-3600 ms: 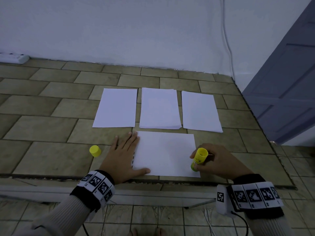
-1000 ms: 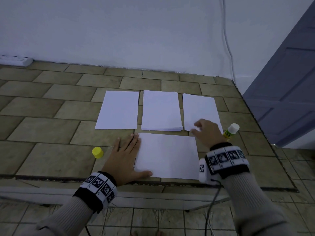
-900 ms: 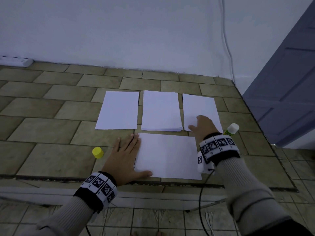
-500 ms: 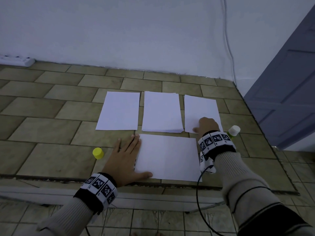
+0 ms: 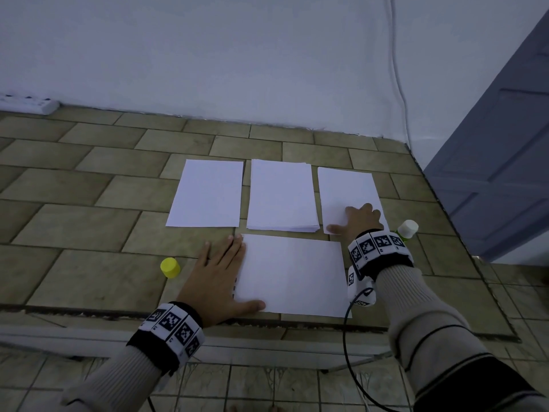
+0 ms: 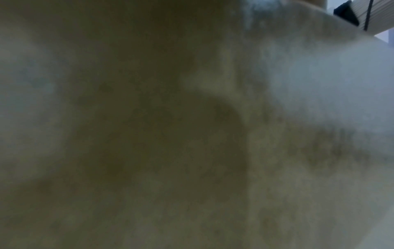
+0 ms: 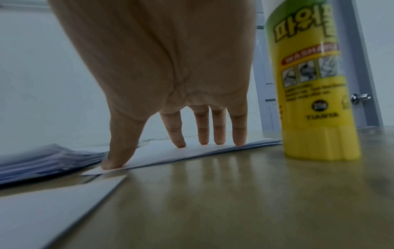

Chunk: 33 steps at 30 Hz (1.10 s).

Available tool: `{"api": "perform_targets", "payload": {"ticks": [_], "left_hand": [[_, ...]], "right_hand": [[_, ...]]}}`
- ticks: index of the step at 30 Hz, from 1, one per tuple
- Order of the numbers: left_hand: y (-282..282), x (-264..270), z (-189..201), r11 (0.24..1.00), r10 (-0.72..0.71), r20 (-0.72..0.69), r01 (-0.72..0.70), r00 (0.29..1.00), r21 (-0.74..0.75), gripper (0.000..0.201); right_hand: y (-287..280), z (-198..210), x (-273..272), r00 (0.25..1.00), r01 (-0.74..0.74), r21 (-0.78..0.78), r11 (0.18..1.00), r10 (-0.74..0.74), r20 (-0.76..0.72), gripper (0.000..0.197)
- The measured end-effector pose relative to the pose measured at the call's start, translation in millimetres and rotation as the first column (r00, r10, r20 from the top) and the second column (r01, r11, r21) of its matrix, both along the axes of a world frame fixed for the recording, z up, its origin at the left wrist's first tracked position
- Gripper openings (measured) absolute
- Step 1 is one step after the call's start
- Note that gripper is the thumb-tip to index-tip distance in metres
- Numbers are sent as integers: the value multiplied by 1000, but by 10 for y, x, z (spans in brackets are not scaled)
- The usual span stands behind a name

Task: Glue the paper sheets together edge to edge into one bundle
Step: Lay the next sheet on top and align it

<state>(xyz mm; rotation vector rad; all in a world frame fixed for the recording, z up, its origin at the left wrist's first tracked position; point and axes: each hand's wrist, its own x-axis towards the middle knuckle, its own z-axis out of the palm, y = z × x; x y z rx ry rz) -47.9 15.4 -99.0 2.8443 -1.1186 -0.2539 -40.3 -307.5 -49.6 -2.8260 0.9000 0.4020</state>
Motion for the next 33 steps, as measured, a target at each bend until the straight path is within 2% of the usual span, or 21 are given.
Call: {"api": "perform_targets", "payload": {"ticks": [7, 14, 17, 20, 23, 25, 26, 28, 30, 31, 33], "left_hand": [[7, 1, -11, 1000, -4, 3, 4, 1000, -11, 128], [20, 0, -27, 997, -11, 7, 11, 1000, -77, 117], [24, 0, -20, 995, -14, 1, 14, 1000, -97, 112], [32, 1, -17, 991, -8, -19, 5, 1000, -133, 107], [54, 22, -2, 957, 18, -68, -36, 998, -289, 97], [25, -6, 77, 868, 57, -172, -134, 983, -478, 84], [9, -8, 117, 788, 71, -251, -209, 965, -579, 74], [-34, 21, 232, 569, 37, -423, -367, 906, -736, 58], [-78, 105, 342, 357, -6, -564, -525, 826, -773, 56], [-99, 157, 412, 293, 1, -626, -598, 780, -746, 55], [-148, 238, 580, 239, -13, -759, -735, 651, -634, 50]], "right_hand": [[-98, 23, 2, 1000, 7, 63, 998, -8, 15, 62], [-207, 118, 61, 974, 52, 85, 995, -70, 213, 57], [-248, 284, 79, 927, 31, 25, 999, -38, 373, 50], [-198, 488, 44, 844, -26, -5, 1000, 24, 536, 45], [-48, 624, -46, 766, -173, 72, 982, 88, 637, 50], [90, 659, -178, 738, -305, 147, 941, 136, 662, 55], [156, 655, -258, 733, -368, 169, 914, 173, 658, 57], [277, 638, -431, 734, -460, 202, 864, 243, 634, 51], [364, 605, -579, 734, -522, 253, 814, 279, 619, 47], [400, 588, -643, 741, -543, 288, 789, 288, 606, 47], [431, 505, -739, 760, -562, 348, 751, 302, 575, 50]]}}
